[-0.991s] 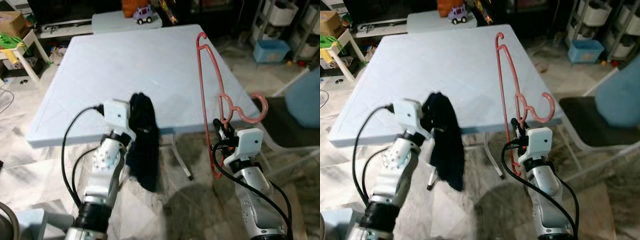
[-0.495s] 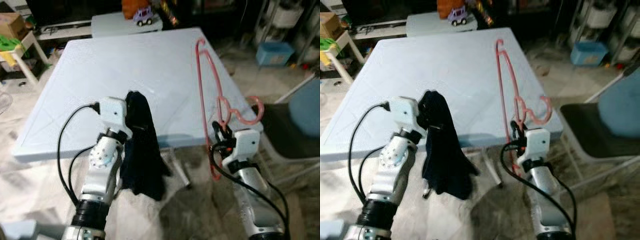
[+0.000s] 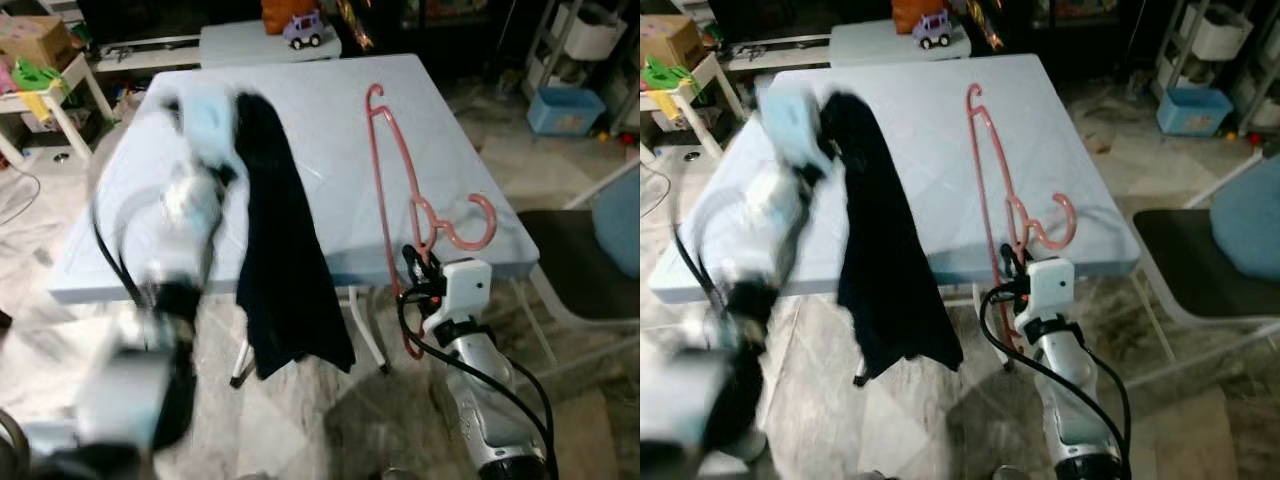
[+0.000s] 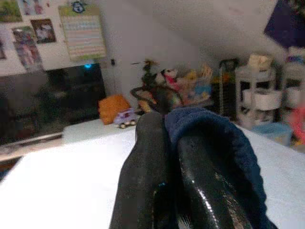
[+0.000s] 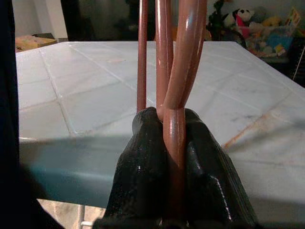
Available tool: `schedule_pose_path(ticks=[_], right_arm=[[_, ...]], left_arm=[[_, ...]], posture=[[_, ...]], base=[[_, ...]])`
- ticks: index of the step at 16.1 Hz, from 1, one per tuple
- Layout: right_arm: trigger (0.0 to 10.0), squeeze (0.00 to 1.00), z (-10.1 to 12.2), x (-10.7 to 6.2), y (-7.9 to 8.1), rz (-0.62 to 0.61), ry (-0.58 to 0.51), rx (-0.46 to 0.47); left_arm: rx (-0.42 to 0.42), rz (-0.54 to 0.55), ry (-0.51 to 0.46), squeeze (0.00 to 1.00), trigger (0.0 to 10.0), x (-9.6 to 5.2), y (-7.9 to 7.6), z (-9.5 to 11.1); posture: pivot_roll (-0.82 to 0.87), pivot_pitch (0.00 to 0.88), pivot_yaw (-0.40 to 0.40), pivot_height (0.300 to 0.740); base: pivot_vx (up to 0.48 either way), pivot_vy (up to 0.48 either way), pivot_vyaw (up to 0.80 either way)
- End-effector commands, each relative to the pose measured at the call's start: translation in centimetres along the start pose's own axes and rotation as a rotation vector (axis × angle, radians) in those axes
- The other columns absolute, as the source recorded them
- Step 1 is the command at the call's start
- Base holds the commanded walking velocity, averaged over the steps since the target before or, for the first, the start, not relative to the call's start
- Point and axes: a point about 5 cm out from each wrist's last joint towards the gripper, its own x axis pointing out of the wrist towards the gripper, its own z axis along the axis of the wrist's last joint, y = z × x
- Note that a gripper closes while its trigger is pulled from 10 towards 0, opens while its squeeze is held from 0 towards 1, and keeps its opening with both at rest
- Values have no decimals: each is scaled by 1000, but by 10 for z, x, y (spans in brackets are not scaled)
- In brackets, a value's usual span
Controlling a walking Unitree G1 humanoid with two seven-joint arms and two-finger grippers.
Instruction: Hang hanger
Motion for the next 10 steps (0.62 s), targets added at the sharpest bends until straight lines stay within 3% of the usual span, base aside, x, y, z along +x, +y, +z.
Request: schedule_pose_path(ticks=[1, 4, 6, 7, 9, 10], right_arm=[[10000, 0, 2, 3, 0, -6, -9, -10], [10000, 0, 2, 3, -3, -28, -9, -11], [10000, 0, 2, 1, -4, -23, -8, -23], [10000, 0, 3, -2, -4, -31, -10, -27], [10000, 0, 2, -7, -6, -55, -10, -28], [10000, 0, 1, -11, -6, -64, -5, -23]], left_arm=[[72, 30, -4, 0, 10000, 11, 20, 16], [267, 105, 15, 0, 10000, 35, 39, 61], [326, 247, -69, 0, 10000, 44, 56, 104], [364, 333, -170, 0, 10000, 46, 63, 136], [452, 378, -303, 0, 10000, 46, 61, 165], [484, 343, -331, 0, 10000, 46, 52, 158]], posture=[[-60, 153, 70, 740], [-83, 172, 71, 740], [-113, 182, 76, 740], [-135, 194, 85, 740], [-151, 204, 92, 740], [-155, 207, 90, 740]], base=[[0, 0, 0], [0, 0, 0], [0, 0, 0], [0, 0, 0], [0, 0, 0], [0, 0, 0]])
